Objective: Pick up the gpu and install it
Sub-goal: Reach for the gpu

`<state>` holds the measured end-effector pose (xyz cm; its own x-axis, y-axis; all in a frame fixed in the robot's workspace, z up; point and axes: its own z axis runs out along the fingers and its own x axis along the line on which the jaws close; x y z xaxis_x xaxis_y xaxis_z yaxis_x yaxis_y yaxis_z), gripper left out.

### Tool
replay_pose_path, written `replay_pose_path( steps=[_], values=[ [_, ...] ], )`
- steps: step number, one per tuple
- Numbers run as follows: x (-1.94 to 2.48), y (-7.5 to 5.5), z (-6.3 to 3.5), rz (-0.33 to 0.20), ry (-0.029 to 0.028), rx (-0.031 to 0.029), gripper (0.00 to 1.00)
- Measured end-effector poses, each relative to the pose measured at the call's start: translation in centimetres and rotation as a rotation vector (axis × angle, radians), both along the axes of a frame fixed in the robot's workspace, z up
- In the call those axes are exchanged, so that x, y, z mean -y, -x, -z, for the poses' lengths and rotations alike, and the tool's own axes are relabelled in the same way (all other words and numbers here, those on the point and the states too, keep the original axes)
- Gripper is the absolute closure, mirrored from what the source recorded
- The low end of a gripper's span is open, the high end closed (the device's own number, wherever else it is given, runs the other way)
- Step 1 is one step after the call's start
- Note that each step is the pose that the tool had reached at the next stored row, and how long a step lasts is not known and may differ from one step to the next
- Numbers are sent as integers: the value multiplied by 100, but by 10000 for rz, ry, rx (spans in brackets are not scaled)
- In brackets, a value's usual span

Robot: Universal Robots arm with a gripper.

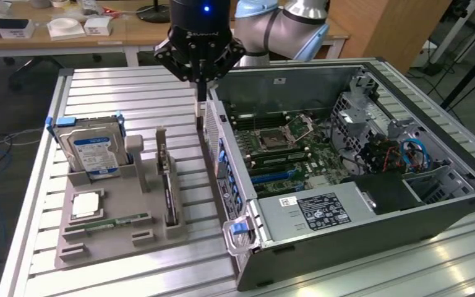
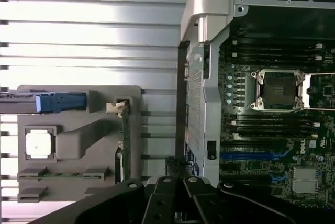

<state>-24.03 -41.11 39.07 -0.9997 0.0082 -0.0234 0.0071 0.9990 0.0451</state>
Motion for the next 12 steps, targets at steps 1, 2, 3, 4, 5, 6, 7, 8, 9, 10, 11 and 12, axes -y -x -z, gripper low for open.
replay_pose_path(
  steps=[1,2,3,4,5,6,7,8,9,10,11,12],
  values=[
    [3,28,0,-15,1,-1,89],
    [5,61,1,-31,0,0,89],
    [7,92,2,-46,0,-1,89],
    [9,125,3,-58,0,-1,89],
    [10,160,4,-68,0,0,89],
    [12,194,5,-78,0,-1,89],
    [13,231,6,-87,0,-1,89],
    [13,268,6,-94,0,-1,89],
    [13,307,8,-102,0,0,89],
    [14,344,8,-109,0,-1,89],
    [14,381,10,-115,0,0,89],
    [15,415,10,-121,0,-1,89]
  ],
)
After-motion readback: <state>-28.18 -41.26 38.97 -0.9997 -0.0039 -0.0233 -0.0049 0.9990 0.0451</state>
